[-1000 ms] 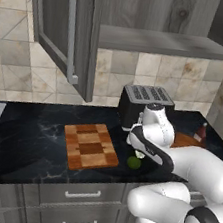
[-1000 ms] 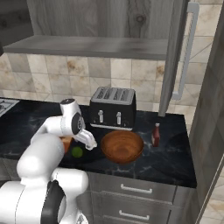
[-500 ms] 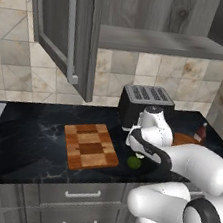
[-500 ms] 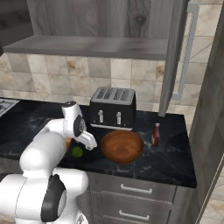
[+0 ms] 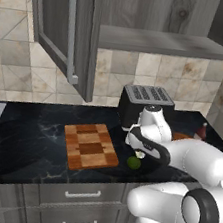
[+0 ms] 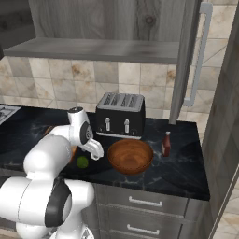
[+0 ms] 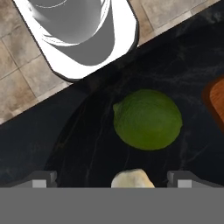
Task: Open the cabinet. Place the bowl and condiment on the counter. Then place the lime and garlic on the cutting board.
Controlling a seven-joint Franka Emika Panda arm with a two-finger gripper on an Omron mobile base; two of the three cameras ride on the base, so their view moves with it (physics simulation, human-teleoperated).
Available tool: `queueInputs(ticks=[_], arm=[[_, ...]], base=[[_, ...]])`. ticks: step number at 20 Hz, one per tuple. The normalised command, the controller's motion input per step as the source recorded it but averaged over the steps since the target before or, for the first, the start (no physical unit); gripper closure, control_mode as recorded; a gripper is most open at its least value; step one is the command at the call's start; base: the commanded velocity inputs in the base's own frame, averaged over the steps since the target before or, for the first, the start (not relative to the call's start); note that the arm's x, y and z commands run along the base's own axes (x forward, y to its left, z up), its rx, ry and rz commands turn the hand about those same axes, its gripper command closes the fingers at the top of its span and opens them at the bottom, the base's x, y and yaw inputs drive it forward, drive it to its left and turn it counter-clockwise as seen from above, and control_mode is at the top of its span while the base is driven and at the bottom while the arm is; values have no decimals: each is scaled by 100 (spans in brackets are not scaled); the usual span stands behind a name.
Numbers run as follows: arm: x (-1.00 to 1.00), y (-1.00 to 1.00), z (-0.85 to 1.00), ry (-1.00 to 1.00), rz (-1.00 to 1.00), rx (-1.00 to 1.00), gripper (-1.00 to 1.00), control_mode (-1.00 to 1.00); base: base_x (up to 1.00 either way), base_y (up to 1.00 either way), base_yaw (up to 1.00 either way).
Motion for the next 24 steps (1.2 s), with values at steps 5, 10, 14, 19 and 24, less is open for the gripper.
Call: queueInputs(ticks=[5, 10, 14, 19, 24], arm=[[5, 0, -7, 0, 0, 0, -100, -100], [7, 0, -6, 0, 0, 0, -100, -100], [7, -1, -4, 0, 0, 1, -100, -100], [6, 0, -11, 0, 0, 0, -100, -100], [8, 0, -12, 0, 0, 0, -100, -100]], base=[[0, 0, 0], [0, 0, 0], [0, 0, 0], [0, 0, 0], [0, 0, 0]])
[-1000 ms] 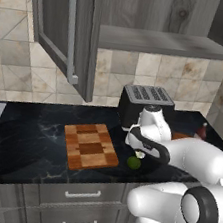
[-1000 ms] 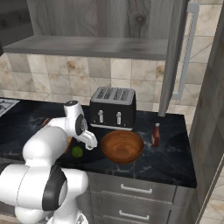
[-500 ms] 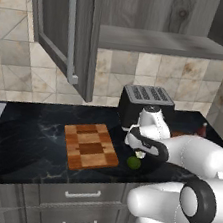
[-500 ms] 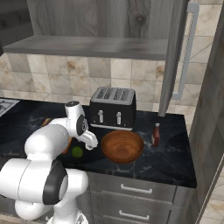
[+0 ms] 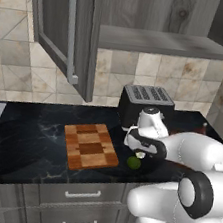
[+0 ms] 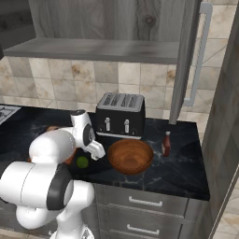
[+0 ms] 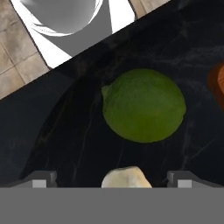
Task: Open the cabinet. Place the bowl and condiment on the counter. Then place the lime and garlic on the cutting board.
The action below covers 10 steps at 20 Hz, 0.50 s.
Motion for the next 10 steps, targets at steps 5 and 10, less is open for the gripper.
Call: queueInputs(ticks=[5, 10], arm=[[14, 0, -7, 0, 0, 0, -100, -100], [10, -3, -9, 1, 0, 0, -100, -100]], base=[[0, 0, 0], [0, 0, 0]])
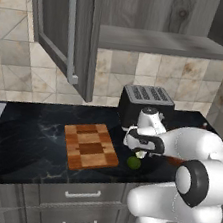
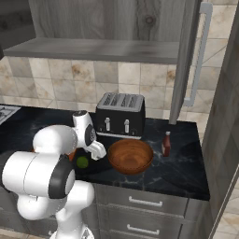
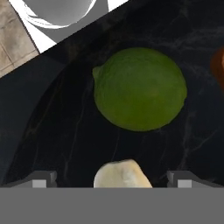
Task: Open the cabinet. Place the bowl and condiment on the counter. Then place the lime and garlic on the cutting board.
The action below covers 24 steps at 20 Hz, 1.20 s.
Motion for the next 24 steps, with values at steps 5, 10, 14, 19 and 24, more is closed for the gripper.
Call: queueInputs(ticks=[5, 10, 14, 19, 24], arm=[[5, -9, -9, 0, 0, 0, -100, -100], [10, -7, -4, 0, 0, 0, -100, -100], [3, -1, -9, 0, 0, 0, -100, -100], [0, -4, -19, 0, 0, 0, -100, -100], [0, -9, -21, 0, 0, 0, -100, -100]], base=[[0, 0, 0], [0, 0, 0], [0, 0, 0], [0, 0, 0], [0, 0, 0]])
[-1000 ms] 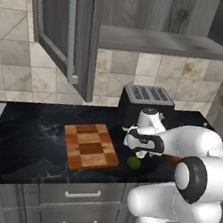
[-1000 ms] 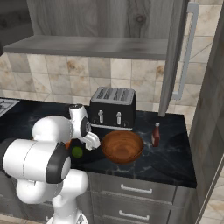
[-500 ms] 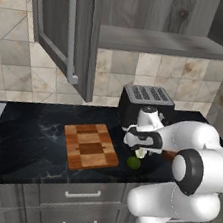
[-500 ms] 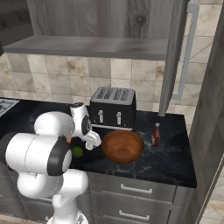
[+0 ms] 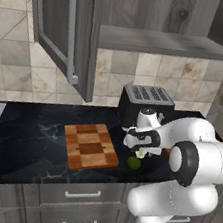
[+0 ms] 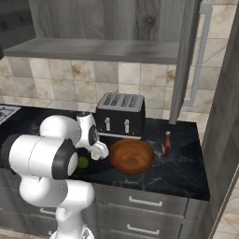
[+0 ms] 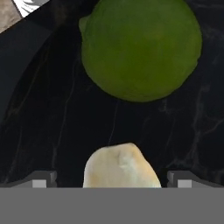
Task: Open the cabinet. Place the bowl and condiment on the counter. Then place the lime and garlic on the cutting board.
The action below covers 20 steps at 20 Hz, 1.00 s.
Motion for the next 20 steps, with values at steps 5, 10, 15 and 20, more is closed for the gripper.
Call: queueInputs(ticks=[5, 10, 15, 20], arm=[[0, -10, -19, 0, 0, 0, -100, -100], [0, -1, -16, 0, 0, 0, 100, -100], [0, 4, -5, 0, 0, 0, 100, -100], [-10, 18, 17, 0, 3, 1, 100, -100]], base=[[0, 0, 0], [0, 0, 0], [0, 0, 0], [0, 0, 0]])
